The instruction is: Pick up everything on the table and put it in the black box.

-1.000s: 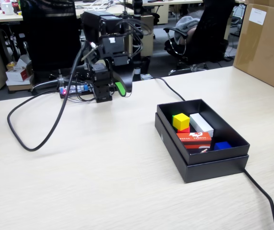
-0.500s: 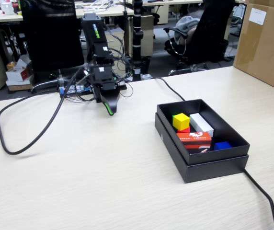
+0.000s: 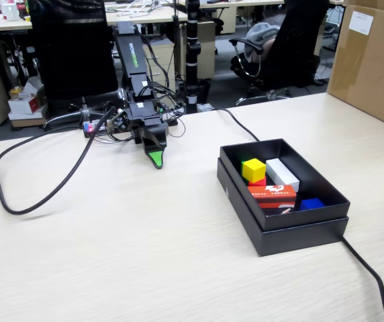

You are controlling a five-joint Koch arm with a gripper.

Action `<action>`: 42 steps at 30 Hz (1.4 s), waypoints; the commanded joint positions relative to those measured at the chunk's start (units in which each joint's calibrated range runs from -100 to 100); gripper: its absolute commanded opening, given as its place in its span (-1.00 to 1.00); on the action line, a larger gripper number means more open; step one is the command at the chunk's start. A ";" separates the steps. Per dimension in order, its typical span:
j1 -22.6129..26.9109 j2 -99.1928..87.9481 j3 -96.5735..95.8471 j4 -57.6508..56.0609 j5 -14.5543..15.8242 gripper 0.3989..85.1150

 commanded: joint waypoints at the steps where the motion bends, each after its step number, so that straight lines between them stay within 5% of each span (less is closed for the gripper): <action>1: 0.83 0.41 -0.66 1.09 -0.20 0.21; 42: 1.03 0.76 -1.57 -1.50 -0.29 0.17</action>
